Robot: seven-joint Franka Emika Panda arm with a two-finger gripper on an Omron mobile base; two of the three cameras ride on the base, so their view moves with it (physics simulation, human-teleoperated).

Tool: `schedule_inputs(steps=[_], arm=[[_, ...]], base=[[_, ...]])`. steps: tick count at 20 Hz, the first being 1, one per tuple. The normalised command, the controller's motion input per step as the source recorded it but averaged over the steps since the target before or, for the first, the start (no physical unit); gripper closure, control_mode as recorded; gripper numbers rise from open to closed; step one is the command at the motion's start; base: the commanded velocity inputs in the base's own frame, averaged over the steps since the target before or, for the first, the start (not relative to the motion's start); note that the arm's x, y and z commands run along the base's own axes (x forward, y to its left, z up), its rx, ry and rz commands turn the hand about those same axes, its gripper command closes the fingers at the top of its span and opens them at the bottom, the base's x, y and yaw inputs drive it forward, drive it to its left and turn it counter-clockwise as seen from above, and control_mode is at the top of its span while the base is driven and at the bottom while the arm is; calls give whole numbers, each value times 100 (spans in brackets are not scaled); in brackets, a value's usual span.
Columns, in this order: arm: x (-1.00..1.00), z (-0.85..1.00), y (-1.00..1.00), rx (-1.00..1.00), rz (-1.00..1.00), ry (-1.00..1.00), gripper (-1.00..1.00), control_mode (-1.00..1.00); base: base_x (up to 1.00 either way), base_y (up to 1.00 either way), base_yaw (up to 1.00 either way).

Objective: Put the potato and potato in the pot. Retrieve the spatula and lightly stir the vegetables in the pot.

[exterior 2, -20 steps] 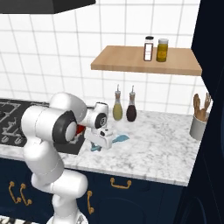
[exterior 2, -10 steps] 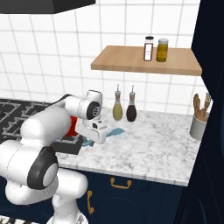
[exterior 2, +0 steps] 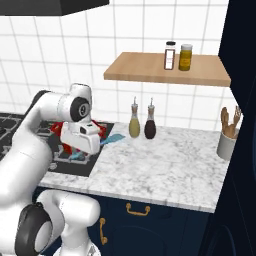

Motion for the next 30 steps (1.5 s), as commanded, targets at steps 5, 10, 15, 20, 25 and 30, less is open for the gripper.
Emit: schedule_inputs(steps=[5, 10, 15, 20, 25, 30], arm=[[-18, 100, 34, -46, 34, 16, 100, -100], [0, 97, 6, -56, 45, 35, 100, -100], [11, 31, 4, -49, 39, 53, 100, -100], [15, 46, 0, -25, 13, 39, 100, -100], [35, 37, 0, -2, 2, 41, 100, -100], [62, -12, 3, 2, 18, 22, 100, -100]], base=[[0, 0, 0], [0, 0, 0], [0, 0, 0], [0, 0, 0], [0, 0, 0], [0, 0, 0]])
